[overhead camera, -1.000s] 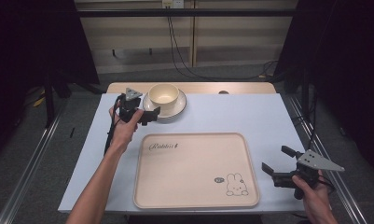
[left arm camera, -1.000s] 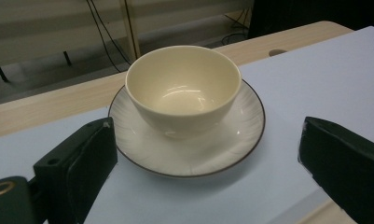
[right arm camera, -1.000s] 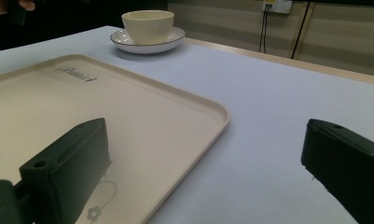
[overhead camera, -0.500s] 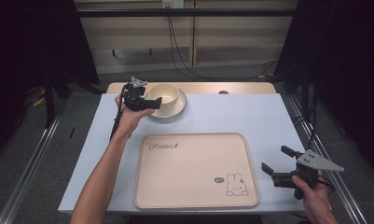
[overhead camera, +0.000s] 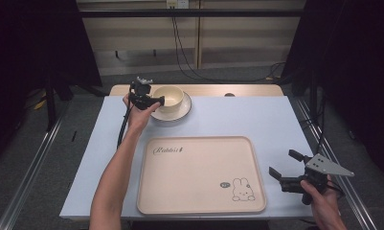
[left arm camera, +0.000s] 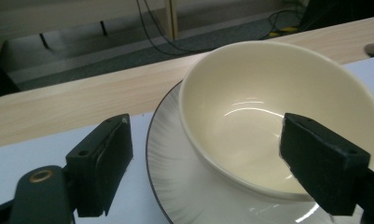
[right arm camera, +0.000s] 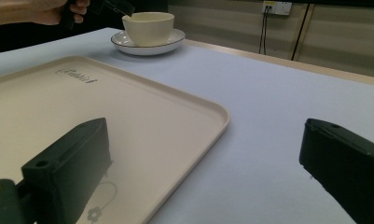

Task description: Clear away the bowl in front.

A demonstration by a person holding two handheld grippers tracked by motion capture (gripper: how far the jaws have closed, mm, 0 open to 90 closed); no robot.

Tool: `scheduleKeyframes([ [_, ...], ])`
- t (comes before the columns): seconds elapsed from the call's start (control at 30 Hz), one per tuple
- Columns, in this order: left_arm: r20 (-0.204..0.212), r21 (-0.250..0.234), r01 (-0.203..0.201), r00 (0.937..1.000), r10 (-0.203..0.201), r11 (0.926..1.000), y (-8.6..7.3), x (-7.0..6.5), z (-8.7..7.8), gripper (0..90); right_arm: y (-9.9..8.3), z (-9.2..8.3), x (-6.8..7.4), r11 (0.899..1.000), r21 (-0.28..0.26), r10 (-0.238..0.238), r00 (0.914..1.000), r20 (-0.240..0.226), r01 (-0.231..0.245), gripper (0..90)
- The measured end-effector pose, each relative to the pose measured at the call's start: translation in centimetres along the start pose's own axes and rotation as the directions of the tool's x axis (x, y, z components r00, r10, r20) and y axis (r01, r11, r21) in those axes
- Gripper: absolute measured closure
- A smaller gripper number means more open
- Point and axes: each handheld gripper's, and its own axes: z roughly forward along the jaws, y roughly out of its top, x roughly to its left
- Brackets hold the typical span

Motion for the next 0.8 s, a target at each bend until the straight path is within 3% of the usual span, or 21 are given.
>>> scheduleKeyframes([
  [0.03,0.04,0.033,0.048,0.998,-0.049,0.9983,0.0,0.3,0.5,17.5,0.0,0.0,0.0,1.0,-0.001,0.005,1.0,-0.004,-0.005,1.7],
  [0.1,0.034,0.024,0.06,0.9976,-0.061,0.9979,-0.1,0.2,0.8,17.7,0.0,0.0,0.0,1.0,0.001,0.005,1.0,-0.008,-0.005,1.7],
  [0.13,0.043,0.066,0.083,0.9953,-0.086,0.9944,-0.1,0.3,1.4,20.2,0.0,0.0,0.0,1.0,-0.001,0.004,1.0,-0.008,-0.004,1.7],
  [0.23,0.03,0.1,0.086,0.9956,-0.089,0.9913,-0.1,0.4,1.9,23.1,0.0,0.0,0.0,1.0,0.0,0.001,1.0,-0.007,-0.001,1.8],
  [0.27,0.049,0.124,0.085,0.9946,-0.092,0.9886,-0.1,0.7,2.1,23.6,0.0,0.0,0.0,1.0,0.001,0.001,1.0,-0.006,-0.001,1.8],
  [0.3,0.037,0.123,0.112,0.9924,-0.117,0.9861,0.0,0.6,2.3,25.0,0.0,0.0,0.0,1.0,0.0,0.004,1.0,-0.006,-0.004,1.8],
  [0.4,0.04,0.137,0.112,0.9921,-0.119,0.9842,0.2,0.4,2.9,25.2,0.0,0.0,0.0,1.0,0.001,0.002,1.0,-0.002,-0.002,1.8],
  [0.5,0.035,0.188,0.1,0.9935,-0.108,0.9771,0.4,0.3,3.4,24.4,0.0,0.0,0.0,1.0,-0.001,0.0,1.0,-0.008,0.0,1.9],
  [0.53,0.028,0.193,0.121,0.9913,-0.128,0.9738,0.4,0.2,3.7,24.4,0.0,0.0,0.0,1.0,-0.001,0.0,1.0,-0.008,0.0,1.9],
  [0.7,0.077,0.208,0.12,0.9873,-0.139,0.9707,0.3,0.3,4.2,31.8,0.0,-0.1,0.0,1.0,0.0,-0.001,1.0,-0.01,0.001,1.9],
  [0.8,0.077,0.222,0.109,0.9887,-0.128,0.9691,0.5,0.1,4.3,41.2,0.0,0.0,0.0,1.0,-0.001,-0.001,1.0,-0.006,0.001,1.9],
])
